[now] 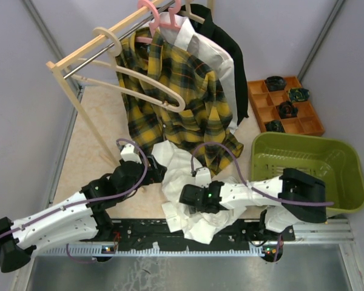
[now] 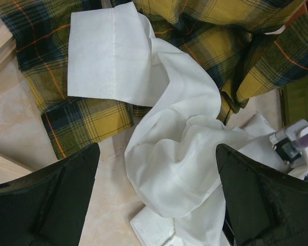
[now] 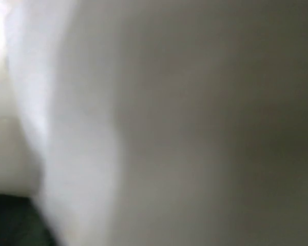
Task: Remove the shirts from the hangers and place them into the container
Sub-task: Place the shirt in the bin.
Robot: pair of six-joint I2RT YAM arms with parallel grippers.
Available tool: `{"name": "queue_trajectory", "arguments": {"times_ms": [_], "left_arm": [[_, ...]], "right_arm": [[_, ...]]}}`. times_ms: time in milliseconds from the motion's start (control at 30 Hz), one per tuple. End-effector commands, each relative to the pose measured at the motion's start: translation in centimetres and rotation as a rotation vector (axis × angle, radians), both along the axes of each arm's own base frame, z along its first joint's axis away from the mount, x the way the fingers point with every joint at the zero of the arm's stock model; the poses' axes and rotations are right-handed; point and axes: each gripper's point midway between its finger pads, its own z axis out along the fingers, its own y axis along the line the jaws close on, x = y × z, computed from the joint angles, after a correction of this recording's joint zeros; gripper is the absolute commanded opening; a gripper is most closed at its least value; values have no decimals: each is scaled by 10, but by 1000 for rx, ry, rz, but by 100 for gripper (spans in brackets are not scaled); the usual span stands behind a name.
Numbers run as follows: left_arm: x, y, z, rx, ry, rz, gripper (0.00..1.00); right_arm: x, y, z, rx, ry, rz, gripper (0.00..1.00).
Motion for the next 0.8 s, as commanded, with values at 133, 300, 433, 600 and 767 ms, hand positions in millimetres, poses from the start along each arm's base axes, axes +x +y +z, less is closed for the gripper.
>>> {"name": "queue_trajectory", "arguments": {"times_ms": [133,300,433,600,767], "left_arm": [[8,-6,17,-21,-41,3,99],[9,-12,17,-9,-32,-16,99],[10,-13,20,-12,-37,-13,99],[11,-9,17,-3,-37,-1,99],[11,-5,14,3,-39,14,99]], "right_arm": [[4,-29,-32,-198,-69,-5,36],[27,3,35,-67,-248,56,0],[51,3,118,52,-457,58,0],[69,-35,211,179,-676,-22,0],[78,-100,290,169,-850,-170,0]]}}
